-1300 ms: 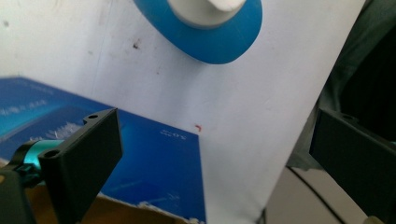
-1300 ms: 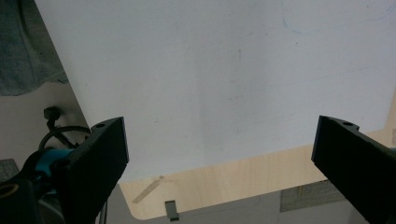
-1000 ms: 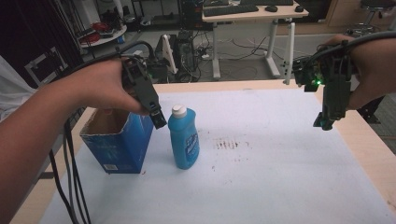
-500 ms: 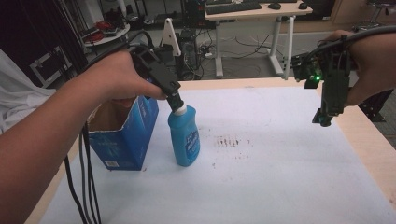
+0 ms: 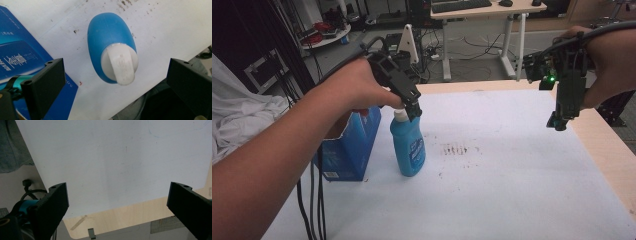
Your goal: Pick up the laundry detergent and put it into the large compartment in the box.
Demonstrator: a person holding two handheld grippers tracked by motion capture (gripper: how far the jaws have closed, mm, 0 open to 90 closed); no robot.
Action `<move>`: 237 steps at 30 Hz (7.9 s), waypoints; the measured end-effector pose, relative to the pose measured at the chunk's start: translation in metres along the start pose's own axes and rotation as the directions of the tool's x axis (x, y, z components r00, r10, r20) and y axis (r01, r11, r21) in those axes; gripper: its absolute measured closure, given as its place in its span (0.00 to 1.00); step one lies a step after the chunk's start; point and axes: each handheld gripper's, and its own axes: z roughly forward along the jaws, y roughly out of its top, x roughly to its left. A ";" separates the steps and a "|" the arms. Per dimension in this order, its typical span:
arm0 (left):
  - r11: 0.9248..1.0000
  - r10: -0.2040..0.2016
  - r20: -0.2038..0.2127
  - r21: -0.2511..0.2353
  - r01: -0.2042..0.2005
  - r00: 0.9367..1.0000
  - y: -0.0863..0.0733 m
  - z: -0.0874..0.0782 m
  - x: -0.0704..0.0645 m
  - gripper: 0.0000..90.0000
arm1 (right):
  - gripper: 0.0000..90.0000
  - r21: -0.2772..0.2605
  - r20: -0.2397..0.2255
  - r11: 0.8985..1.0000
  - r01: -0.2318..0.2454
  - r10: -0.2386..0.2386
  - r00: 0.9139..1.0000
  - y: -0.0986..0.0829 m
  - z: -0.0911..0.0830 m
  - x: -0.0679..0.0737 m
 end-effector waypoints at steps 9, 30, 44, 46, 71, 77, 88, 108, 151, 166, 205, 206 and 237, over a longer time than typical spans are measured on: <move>1.000 0.013 -0.013 0.022 -0.013 1.000 0.009 0.017 -0.004 0.03 | 0.03 0.000 0.006 1.000 0.006 -0.006 1.000 0.000 0.000 0.000; 0.998 -0.006 -0.064 0.060 0.010 0.998 0.018 0.048 -0.002 0.03 | 0.03 0.009 0.000 1.000 0.009 -0.009 1.000 0.004 0.004 0.000; 0.996 -0.009 -0.062 0.093 0.015 0.998 0.018 0.061 -0.002 0.03 | 0.03 0.012 -0.002 1.000 0.004 -0.004 1.000 0.002 0.007 -0.003; 0.995 -0.003 -0.060 0.095 0.008 0.998 0.018 0.061 -0.001 0.03 | 0.03 0.013 -0.005 1.000 -0.001 0.001 1.000 0.002 0.008 -0.003; 0.996 0.013 -0.088 0.092 -0.005 0.996 0.018 0.059 0.001 0.21 | 0.03 0.013 -0.009 1.000 0.003 -0.003 1.000 0.007 0.011 -0.005; 0.996 -0.005 -0.084 0.084 0.012 0.996 0.019 0.059 0.000 0.22 | 0.03 0.013 -0.010 1.000 -0.005 0.005 1.000 0.005 0.012 -0.005; 0.995 0.001 -0.077 0.098 0.007 0.997 0.020 0.060 -0.003 0.25 | 0.03 0.012 -0.011 1.000 -0.006 0.006 1.000 0.004 0.013 -0.006; 0.993 0.009 -0.078 0.115 0.000 0.997 0.022 0.061 -0.006 0.34 | 0.03 0.000 -0.016 1.000 -0.008 0.008 1.000 0.001 0.017 -0.007; 0.995 0.040 -0.083 0.090 -0.032 0.996 0.000 -0.048 0.003 0.41 | 0.03 0.007 -0.015 1.000 0.015 -0.014 1.000 0.006 0.014 -0.002; 0.997 0.040 -0.050 0.070 -0.036 0.998 -0.016 -0.102 0.021 0.41 | 0.03 0.009 -0.007 1.000 0.012 -0.012 1.000 0.007 0.011 -0.001; 0.983 -0.159 -0.096 0.072 0.166 0.983 -0.045 -0.146 0.105 0.41 | 0.03 0.032 -0.007 0.999 0.033 -0.033 0.999 0.025 0.007 0.001; 0.984 -0.156 -0.096 0.074 0.163 0.983 -0.045 -0.145 0.107 0.41 | 0.03 0.032 -0.007 0.999 0.024 -0.024 1.000 0.025 0.007 0.002; 0.989 -0.038 -0.074 0.139 0.048 0.997 -0.054 -0.069 0.131 0.41 | 0.03 0.045 -0.007 0.999 0.016 -0.015 1.000 0.024 0.007 0.003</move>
